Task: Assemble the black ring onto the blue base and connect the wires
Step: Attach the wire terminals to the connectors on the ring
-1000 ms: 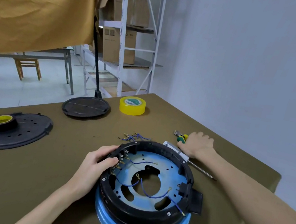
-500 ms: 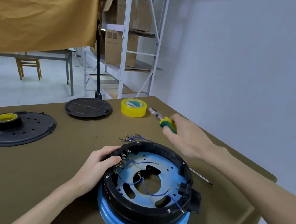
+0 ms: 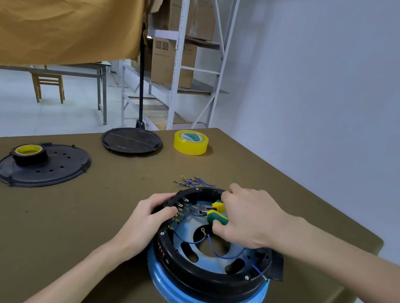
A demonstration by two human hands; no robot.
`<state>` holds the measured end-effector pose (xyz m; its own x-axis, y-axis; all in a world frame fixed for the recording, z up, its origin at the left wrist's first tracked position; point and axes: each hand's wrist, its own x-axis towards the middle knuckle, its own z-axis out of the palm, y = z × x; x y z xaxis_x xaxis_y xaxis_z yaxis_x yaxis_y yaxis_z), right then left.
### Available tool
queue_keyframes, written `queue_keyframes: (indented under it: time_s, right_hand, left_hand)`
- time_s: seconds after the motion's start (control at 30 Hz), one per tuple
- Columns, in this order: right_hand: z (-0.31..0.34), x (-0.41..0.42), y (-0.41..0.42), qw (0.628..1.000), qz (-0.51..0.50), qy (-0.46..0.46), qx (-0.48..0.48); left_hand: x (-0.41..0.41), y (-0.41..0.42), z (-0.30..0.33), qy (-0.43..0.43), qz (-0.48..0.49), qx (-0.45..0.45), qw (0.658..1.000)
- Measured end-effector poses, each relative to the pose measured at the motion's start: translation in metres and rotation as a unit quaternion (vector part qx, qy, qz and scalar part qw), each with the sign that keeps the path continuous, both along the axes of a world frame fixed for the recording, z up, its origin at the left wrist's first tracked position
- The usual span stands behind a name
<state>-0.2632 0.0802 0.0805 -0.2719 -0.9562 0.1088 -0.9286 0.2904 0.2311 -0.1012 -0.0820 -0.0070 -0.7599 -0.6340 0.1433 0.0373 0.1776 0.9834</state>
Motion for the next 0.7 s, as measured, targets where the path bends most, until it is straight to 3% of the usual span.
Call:
queue_keyframes:
  time_s: [0.3, 0.5, 0.7]
  right_hand:
    - [-0.014, 0.013, 0.008, 0.991, 0.045, 0.116, -0.047]
    - [-0.015, 0.019, 0.007, 0.972, 0.080, 0.216, -0.038]
    - [-0.016, 0.026, 0.011, 0.963, 0.069, 0.260, -0.029]
  left_hand:
    - [0.000, -0.001, -0.001, 0.000, -0.002, -0.006, 1.000]
    - [0.000, -0.001, -0.002, 0.006, 0.003, 0.000, 1.000]
    - [0.000, 0.000, -0.001, 0.008, 0.002, -0.008, 1.000]
